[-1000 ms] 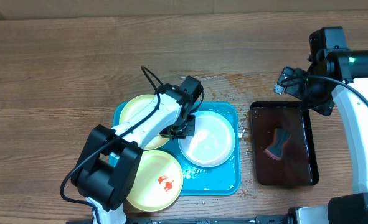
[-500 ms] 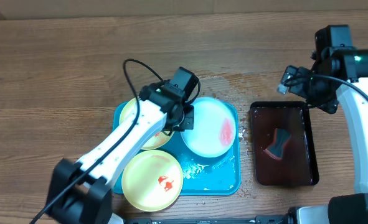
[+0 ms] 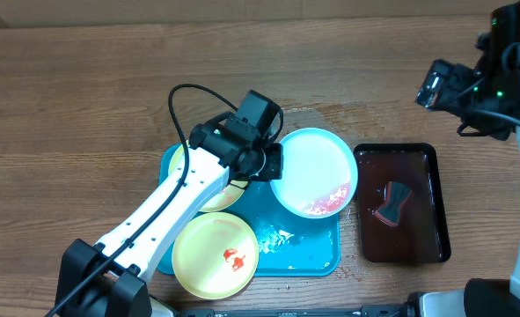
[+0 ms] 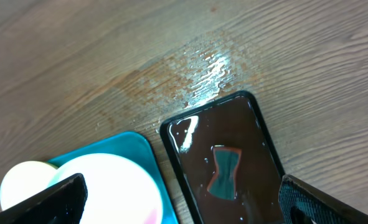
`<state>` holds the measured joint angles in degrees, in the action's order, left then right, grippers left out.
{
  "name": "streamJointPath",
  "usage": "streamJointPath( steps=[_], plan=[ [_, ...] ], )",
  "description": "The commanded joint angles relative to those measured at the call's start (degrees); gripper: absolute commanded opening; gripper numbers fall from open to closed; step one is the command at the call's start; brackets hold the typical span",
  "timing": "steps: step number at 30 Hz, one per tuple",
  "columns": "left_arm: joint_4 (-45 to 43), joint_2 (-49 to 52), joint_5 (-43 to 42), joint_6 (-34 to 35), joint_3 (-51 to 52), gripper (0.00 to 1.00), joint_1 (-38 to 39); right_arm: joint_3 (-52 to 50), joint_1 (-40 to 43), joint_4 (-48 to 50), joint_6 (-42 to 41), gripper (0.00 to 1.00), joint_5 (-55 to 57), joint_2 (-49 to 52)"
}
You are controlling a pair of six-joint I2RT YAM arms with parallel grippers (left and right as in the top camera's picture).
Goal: Clean dirty plates on tray and stack at the side
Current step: 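Lift the white plate by its rim with the left gripper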
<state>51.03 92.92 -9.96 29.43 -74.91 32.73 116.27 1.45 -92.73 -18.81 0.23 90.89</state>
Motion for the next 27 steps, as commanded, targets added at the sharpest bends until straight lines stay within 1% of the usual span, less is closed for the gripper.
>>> streamJointPath(
  steps=[1,4,7,10,12,18,22,27],
  plan=[
    [-1.4,-0.8,-3.2,-0.9,-2.3,0.04,3.0,5.4,0.2,-1.7,0.7,1.00,0.1,-1.4],
    [-2.5,-0.3,-2.6,-0.9,-4.2,0.04,5.3,8.3,0.2,-3.7,0.7,1.00,0.0,-1.4],
    [-2.0,1.8,0.1,-1.4,-8.0,0.04,7.6,10.0,0.2,-4.3,1.1,1.00,-1.0,-1.4],
    [-0.4,6.2,1.4,-3.1,-14.3,0.04,10.0,10.7,0.2,-4.3,1.3,1.00,-3.3,-1.5],
    [2.0,10.2,3.7,-4.2,-20.0,0.04,11.7,10.7,0.2,-4.3,1.3,1.00,-4.0,-1.5],
    [8.4,20.1,8.3,-6.1,-33.4,0.04,14.4,11.7,0.2,-4.1,2.8,1.00,-3.3,-1.5],
    [8.6,24.1,8.7,-6.4,-36.4,0.04,14.9,15.8,0.5,-2.9,2.9,1.00,0.2,-1.5],
    [7.7,26.6,10.5,-6.9,-36.6,0.04,15.6,22.6,2.1,-1.4,4.1,1.00,0.1,-1.5]
  ],
)
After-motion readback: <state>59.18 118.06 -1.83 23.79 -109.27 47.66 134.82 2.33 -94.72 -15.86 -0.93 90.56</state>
